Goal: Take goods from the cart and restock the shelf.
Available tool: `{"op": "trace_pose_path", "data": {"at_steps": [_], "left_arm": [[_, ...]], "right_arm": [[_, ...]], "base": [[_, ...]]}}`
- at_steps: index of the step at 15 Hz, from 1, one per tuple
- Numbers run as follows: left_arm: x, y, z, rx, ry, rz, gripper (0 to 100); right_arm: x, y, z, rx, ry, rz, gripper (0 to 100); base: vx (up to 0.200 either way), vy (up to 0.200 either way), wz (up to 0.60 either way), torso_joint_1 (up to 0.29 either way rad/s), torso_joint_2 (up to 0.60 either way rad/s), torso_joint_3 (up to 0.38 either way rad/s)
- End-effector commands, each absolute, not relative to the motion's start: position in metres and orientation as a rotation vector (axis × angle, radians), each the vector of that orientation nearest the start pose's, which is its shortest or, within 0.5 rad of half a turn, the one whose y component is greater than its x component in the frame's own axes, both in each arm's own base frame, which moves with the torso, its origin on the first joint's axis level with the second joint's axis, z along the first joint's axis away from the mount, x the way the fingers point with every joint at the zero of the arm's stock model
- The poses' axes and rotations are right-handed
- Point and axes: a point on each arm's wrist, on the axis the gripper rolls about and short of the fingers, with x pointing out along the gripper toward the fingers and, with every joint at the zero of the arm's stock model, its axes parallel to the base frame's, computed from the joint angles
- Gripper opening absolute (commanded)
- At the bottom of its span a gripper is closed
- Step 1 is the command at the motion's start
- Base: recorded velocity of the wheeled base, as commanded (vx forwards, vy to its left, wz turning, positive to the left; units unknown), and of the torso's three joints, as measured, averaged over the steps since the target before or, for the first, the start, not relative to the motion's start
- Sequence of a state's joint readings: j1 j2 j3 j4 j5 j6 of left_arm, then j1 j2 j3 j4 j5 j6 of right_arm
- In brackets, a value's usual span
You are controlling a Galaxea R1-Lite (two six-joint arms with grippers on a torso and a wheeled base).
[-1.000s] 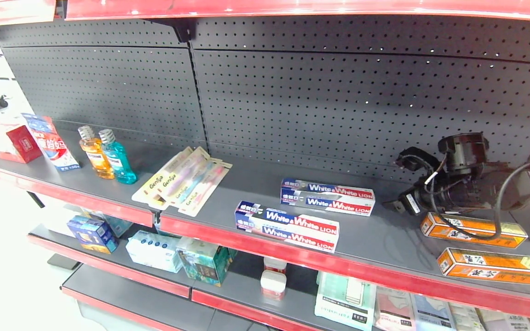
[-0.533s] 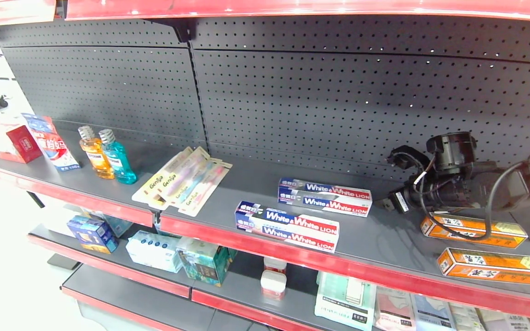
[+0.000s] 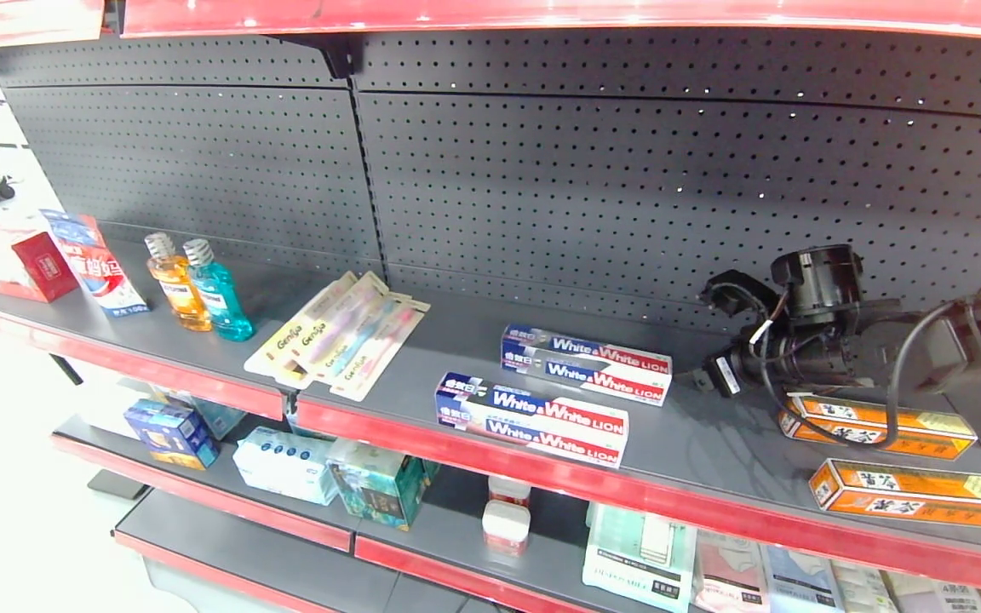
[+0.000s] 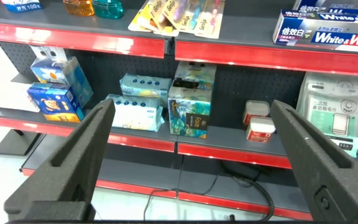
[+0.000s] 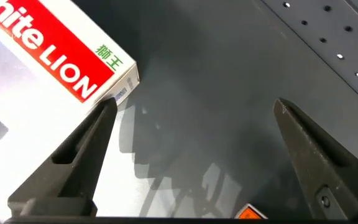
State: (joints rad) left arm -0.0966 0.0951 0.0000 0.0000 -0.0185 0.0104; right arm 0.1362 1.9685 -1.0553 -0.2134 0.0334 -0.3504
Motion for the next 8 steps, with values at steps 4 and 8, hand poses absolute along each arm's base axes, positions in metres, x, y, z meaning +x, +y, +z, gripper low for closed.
{"op": "trace_pose_path", "data": {"at_steps": [4,8], "left_arm": [[-0.015,0.001,0.077,0.014,0.096,-0.115,100],[-0.015,0.001,0.077,0.014,0.096,-0.115,100]], "right_arm": [[0.349,0.048,0.121,-0.381,0.667,0.289,100],[0.341,0.055,0.121,-0.392,0.671,0.322,100]], "base": [[0.000,0.000,0.00,0.000,0.00,0.000],[0.000,0.000,0.00,0.000,0.00,0.000]]}}
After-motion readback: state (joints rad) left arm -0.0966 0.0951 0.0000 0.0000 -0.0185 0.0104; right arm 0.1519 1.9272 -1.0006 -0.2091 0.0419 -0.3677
